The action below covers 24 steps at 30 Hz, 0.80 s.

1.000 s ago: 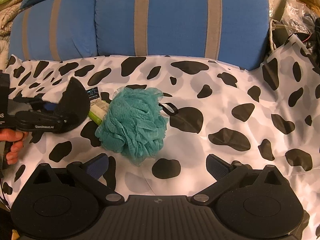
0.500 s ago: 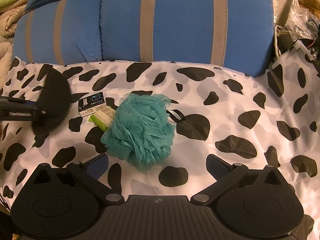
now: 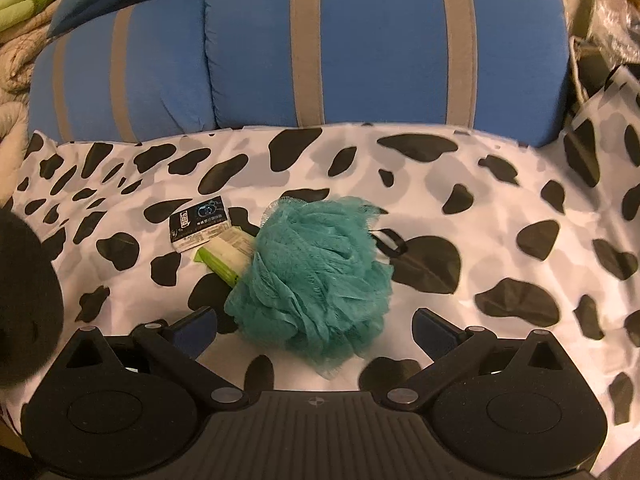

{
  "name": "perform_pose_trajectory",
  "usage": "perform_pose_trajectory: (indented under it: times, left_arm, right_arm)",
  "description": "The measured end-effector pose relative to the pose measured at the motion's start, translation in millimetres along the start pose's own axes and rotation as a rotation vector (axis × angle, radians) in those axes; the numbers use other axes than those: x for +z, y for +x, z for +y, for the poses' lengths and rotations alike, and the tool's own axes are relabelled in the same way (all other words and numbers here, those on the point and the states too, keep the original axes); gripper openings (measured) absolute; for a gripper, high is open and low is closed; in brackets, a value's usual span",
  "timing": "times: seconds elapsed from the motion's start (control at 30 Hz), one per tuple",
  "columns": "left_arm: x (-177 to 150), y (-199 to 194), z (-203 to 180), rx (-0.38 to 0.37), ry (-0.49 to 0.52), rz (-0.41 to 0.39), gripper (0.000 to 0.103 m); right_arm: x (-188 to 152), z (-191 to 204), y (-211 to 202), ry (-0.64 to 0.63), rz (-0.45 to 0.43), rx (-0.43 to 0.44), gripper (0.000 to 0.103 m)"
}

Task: Organize soft objects
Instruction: 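Lift the black sponge with the left gripper while the right gripper grasps the teal bath puff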

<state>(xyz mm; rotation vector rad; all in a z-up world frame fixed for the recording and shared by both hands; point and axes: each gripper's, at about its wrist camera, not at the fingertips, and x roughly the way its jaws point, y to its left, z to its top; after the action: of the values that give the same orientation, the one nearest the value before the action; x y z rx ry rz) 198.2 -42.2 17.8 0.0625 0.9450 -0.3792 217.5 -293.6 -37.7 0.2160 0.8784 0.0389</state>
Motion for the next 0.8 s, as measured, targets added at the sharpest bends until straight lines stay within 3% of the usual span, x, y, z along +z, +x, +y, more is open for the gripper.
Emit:
perform_pose_trajectory:
  times: [0.2,0.53,0.8]
  left_arm:
    - [1,-4,11,-0.045,-0.070,0.009,0.040]
    - [1,-6,5,-0.064,-0.050,0.003,0.040]
    - [2,-2,0,-0.077,-0.037,0.013,0.040]
  right_arm:
    - [7,0,19,0.021,-0.015,0.006,0.103]
    - [20,-14,55,0.150,0.012,-0.001,0.103]
    - [14,-35,77,0.302,0.060,0.041,0.101]
